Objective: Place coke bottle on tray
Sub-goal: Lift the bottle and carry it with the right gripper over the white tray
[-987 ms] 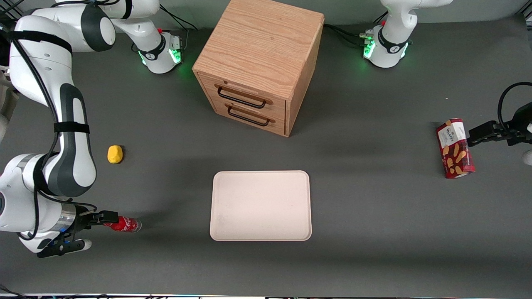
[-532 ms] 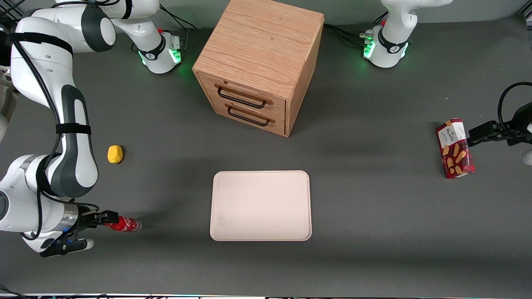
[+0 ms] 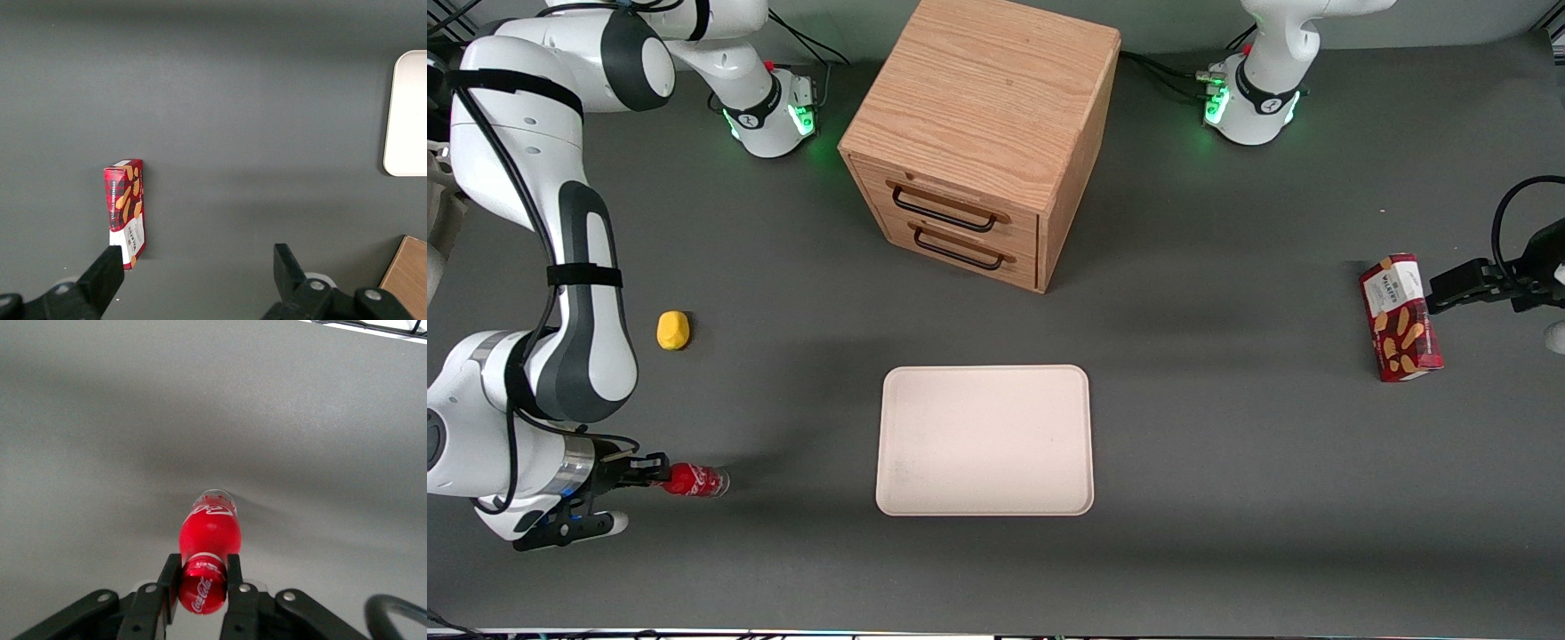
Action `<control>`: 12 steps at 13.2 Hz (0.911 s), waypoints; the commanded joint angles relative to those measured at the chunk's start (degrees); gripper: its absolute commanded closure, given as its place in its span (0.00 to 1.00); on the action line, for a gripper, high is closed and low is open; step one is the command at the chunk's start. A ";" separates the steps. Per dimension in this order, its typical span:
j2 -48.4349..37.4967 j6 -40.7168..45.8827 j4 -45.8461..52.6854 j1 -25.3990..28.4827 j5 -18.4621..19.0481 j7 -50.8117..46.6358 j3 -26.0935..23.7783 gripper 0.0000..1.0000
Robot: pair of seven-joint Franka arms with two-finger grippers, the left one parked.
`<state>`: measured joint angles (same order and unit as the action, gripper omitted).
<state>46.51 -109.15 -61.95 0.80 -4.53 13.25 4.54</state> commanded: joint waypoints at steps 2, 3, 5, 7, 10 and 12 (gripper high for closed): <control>-6.50 6.57 0.16 -0.01 -0.48 0.81 -0.06 1.00; -8.61 8.85 0.16 -0.01 -0.48 0.81 -0.06 1.00; -13.27 13.86 0.16 -0.01 -0.31 0.81 0.29 1.00; -18.01 19.30 0.16 -0.01 1.70 0.90 0.38 1.00; -24.08 25.64 0.16 -0.01 3.20 0.90 0.38 1.00; -24.89 26.53 0.34 0.87 3.30 0.38 0.21 1.00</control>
<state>23.45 -83.12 -60.18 0.69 -2.26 13.25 4.82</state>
